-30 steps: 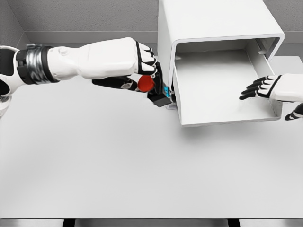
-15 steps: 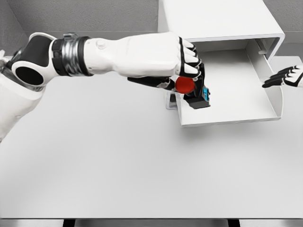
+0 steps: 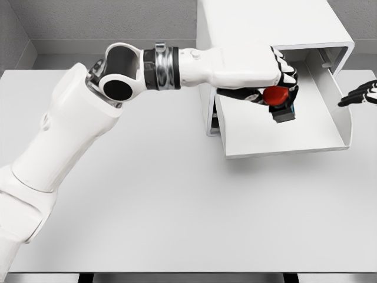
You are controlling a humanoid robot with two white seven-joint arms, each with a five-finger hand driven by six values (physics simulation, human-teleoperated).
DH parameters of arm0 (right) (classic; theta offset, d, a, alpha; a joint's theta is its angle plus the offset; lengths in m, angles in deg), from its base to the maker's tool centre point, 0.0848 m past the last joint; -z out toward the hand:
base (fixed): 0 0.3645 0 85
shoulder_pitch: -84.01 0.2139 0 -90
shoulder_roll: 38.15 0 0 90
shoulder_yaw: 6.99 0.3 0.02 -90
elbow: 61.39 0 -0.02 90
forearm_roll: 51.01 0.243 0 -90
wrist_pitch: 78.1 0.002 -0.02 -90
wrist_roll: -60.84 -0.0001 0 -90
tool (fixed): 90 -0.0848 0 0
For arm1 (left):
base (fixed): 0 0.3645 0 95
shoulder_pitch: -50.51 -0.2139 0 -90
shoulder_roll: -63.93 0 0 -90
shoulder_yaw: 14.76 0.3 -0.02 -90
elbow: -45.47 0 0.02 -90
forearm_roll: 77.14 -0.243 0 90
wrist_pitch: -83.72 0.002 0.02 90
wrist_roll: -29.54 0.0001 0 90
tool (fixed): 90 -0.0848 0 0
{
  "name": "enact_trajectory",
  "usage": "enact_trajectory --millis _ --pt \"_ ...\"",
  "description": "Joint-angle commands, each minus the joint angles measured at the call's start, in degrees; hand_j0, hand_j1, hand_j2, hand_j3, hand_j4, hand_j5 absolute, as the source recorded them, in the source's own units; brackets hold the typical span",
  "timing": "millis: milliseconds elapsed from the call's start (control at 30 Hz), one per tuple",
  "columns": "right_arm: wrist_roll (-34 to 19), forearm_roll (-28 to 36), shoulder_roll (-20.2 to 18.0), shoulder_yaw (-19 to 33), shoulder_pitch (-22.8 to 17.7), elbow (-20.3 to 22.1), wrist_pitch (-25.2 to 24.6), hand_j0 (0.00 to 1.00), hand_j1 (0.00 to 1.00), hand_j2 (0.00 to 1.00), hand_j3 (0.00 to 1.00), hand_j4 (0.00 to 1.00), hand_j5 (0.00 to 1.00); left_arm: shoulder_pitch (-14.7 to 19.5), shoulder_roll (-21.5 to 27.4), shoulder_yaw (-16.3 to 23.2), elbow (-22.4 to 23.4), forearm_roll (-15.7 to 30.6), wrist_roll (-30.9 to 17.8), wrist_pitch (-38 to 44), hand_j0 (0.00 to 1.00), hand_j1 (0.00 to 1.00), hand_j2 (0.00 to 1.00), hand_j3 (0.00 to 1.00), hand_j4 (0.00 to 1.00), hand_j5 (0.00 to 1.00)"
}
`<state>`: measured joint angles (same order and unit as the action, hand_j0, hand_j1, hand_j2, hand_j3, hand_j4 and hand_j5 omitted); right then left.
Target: Slide open multi-storey tabletop storage cabinets and put open load switch and slide close multi-storey tabletop storage cabinets
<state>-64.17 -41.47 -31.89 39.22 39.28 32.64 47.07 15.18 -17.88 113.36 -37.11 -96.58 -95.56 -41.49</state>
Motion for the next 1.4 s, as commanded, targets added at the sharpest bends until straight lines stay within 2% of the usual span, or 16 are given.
enact_trajectory --millis 0,167,300,433,600,767,800,833,867,900,1000,1367 --pt "0.01 0.47 -0.20 2.04 -0.09 -0.69 -0.18 1.00 1.00 1.00 1.00 1.00 1.00 0.00 -1.68 -0.07 2.60 -1.03 0.10 0.22 0.41 0.41 0.41 0.41 0.41 0.41" --pt "0.01 0.47 -0.11 2.21 -0.18 -0.69 -0.18 1.00 1.00 1.00 1.00 1.00 1.00 0.00 -4.14 -0.16 7.79 -3.41 0.10 0.22 0.41 0.41 0.41 0.41 0.41 0.41" --pt "0.01 0.47 -0.11 2.13 -0.27 -0.69 -0.18 1.00 1.00 1.00 1.00 1.00 1.00 0.09 -5.37 -0.25 10.25 -4.90 0.10 0.22 0.41 0.41 0.41 0.41 0.41 0.41" --pt "0.01 0.47 -0.02 2.04 -0.27 -0.69 -0.18 1.00 1.00 1.00 1.00 1.00 1.00 0.09 -6.43 -0.25 11.83 -5.43 0.10 0.22 0.41 0.41 0.41 0.41 0.41 0.41" --pt "0.01 0.39 -0.11 1.95 -0.36 -0.78 -0.18 1.00 1.00 1.00 1.00 1.00 1.00 0.00 -6.34 -0.77 11.92 -7.89 0.10 0.41 0.42 0.42 0.42 0.42 0.42 0.42" --pt "0.01 0.39 -0.11 2.13 -0.36 -0.78 -0.18 1.00 1.00 1.00 1.00 1.00 1.00 0.00 -6.43 -0.77 11.92 -8.07 0.10 0.50 0.44 0.44 0.44 0.44 0.44 0.44" --pt "0.01 0.39 -0.11 2.13 -0.27 -0.78 -0.18 1.00 1.00 1.00 1.00 1.00 1.00 0.09 -6.34 -0.86 11.92 -8.24 0.10 0.85 0.48 0.48 0.48 0.48 0.48 0.48" --pt "0.01 0.39 -0.11 2.21 -0.27 -0.78 -0.18 1.00 1.00 1.00 1.00 1.00 1.00 0.09 -6.34 -0.86 11.92 -8.24 0.10 1.73 0.62 0.62 0.62 0.62 0.62 0.62" --pt "0.01 0.39 -0.11 2.21 -0.27 -0.78 -0.18 1.00 1.00 1.00 1.00 1.00 1.00 0.09 -6.43 -0.86 11.83 -8.24 0.10 4.45 0.83 0.83 0.83 0.83 0.83 0.83" --pt "0.01 0.47 -0.11 2.21 -0.27 -0.78 -0.18 1.00 1.00 1.00 1.00 1.00 1.00 0.09 -6.34 -0.86 11.75 -8.24 0.10 5.33 0.91 0.91 0.91 0.91 0.91 0.91" --pt "0.01 0.39 -0.11 2.13 -0.27 -0.69 -0.18 1.00 1.00 1.00 1.00 1.00 1.00 0.18 -6.34 -0.86 11.66 -8.15 0.10 5.42 0.96 0.96 0.96 0.96 0.96 0.96" --pt "0.01 0.39 -0.02 2.04 -0.36 -0.52 -0.18 1.00 1.00 1.00 1.00 1.00 1.00 -0.09 -6.34 -0.86 11.40 -7.63 0.10 5.42 0.94 0.94 0.94 0.94 0.94 0.94"
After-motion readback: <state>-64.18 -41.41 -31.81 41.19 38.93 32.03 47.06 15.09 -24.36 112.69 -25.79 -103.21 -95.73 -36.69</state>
